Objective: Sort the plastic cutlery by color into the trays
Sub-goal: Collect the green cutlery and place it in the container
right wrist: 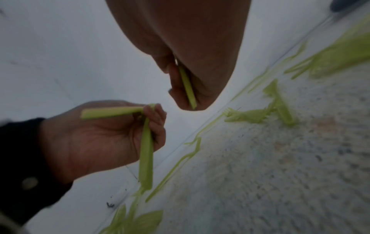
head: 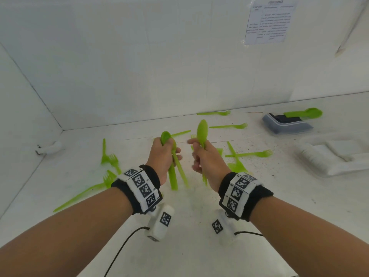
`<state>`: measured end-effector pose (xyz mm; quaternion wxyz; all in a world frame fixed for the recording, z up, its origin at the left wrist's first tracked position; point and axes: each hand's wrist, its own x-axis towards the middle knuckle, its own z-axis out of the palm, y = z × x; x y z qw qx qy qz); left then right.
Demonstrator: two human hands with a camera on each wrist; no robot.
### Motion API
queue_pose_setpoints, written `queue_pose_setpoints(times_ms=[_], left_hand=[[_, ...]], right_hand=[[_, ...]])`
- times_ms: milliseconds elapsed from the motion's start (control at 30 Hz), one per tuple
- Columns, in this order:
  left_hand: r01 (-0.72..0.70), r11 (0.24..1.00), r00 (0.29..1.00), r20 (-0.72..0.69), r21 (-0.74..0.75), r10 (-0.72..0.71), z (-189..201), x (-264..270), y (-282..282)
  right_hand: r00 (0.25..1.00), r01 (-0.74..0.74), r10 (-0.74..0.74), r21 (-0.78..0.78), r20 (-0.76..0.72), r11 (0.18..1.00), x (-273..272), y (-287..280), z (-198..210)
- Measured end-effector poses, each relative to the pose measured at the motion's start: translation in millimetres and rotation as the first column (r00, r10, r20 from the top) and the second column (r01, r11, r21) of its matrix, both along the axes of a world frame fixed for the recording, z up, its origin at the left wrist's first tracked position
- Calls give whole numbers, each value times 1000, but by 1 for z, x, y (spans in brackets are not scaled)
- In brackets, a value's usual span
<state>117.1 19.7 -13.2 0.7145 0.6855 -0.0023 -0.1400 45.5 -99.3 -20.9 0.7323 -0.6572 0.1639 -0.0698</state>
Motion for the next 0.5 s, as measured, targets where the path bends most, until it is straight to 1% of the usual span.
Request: queue_pose_setpoints(times_ms=[33,67,100,133,167,200,267,300,367,433,500], left_hand=[[-23,1000,999,27,17,23,-1,2,1],[-41,998,998,55,36,39,-2,4,2],[-53,997,995,86,63,48,-3,5,2],[-62,994,992,118,87,51,-3,5,2],[-72,992,987,147,104,56,-4,5,2],[-78,991,984,171,111,58,-4,5,1],[-76,992,981,185,102,56,-3,3,-2],[-76,993,983,172,90,60,-2,3,-3],[-77,996,992,99,38,73,-2,3,-4],[-65,997,998,18,-51,66,-1,1,-2],[-26,995,1000,-11,-92,25,1,-1,3]], right_hand=[[999,47,-46,37,-28,998,0,-2,1],[996,66,-62,66,-61,996,-1,-2,2],[996,56,-50,87,-77,995,-1,-2,2],[998,17,-11,87,-67,996,-2,-1,3],[998,-38,40,59,-40,998,-3,2,5],[996,-91,91,-1,-16,996,-4,6,5],[990,-138,143,-170,15,976,-5,16,6],[988,-135,148,-235,36,962,-5,21,5],[991,-99,122,-310,56,945,-1,30,0],[995,-68,89,-319,54,945,2,37,-3],[995,-49,72,-307,64,951,5,44,-6]])
